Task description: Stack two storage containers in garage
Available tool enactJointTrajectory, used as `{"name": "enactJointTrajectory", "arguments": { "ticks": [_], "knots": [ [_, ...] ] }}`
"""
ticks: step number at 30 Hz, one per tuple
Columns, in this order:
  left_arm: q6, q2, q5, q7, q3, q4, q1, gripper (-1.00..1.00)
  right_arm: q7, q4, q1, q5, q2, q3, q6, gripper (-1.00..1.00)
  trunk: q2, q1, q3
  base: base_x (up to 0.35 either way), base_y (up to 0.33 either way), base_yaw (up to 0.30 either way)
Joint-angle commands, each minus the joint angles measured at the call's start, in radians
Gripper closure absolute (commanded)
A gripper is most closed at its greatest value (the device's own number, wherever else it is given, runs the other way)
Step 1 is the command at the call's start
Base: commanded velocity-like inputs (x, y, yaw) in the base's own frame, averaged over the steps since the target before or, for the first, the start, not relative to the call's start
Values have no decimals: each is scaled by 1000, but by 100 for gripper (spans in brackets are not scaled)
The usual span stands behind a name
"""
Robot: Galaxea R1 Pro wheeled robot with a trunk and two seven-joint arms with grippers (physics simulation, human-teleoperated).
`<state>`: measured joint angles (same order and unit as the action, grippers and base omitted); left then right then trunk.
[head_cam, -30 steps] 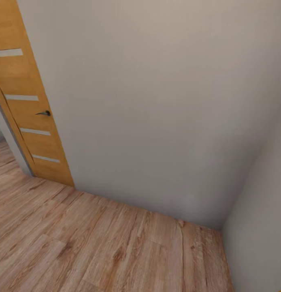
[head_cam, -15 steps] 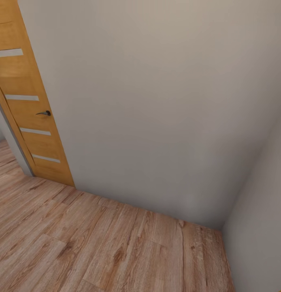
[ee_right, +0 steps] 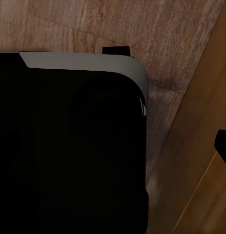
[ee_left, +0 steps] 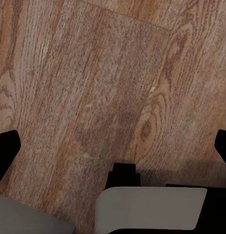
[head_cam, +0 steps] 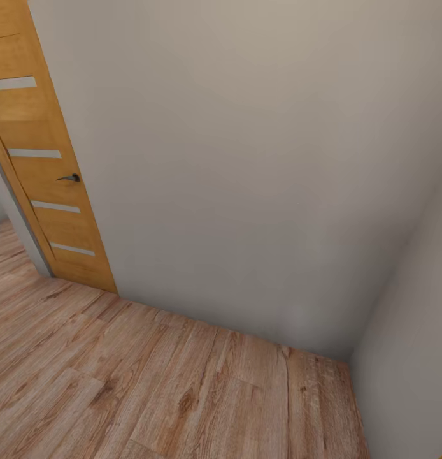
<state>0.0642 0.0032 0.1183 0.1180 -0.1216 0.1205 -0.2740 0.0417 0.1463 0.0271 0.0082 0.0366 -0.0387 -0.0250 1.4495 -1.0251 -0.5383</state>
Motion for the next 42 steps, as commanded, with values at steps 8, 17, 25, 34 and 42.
{"name": "enactJointTrajectory", "arguments": {
  "ticks": [8,17,25,34,42],
  "knots": [
    [3,0,11,3,-9,-1,-1,-100,4,-1,1,-4,-2,-4,-3,-100,0,0,-1,0,0,0],
    [3,0,11,3,-9,-1,-1,-100,4,-1,1,-8,-5,-4,-3,-100,0,0,5,0,0,55],
    [3,0,11,3,-9,-1,2,-100,4,-1,0,1,-2,-3,-3,-100,0,0,9,0,0,30],
    [3,0,11,3,-9,-1,2,-100,4,-1,0,1,-5,-3,-3,-100,0,0,10,2,0,91],
    [3,0,11,3,-9,-1,4,-100,4,-1,0,2,-6,-2,-3,-100,0,0,10,71,0,255]
  ]
}}
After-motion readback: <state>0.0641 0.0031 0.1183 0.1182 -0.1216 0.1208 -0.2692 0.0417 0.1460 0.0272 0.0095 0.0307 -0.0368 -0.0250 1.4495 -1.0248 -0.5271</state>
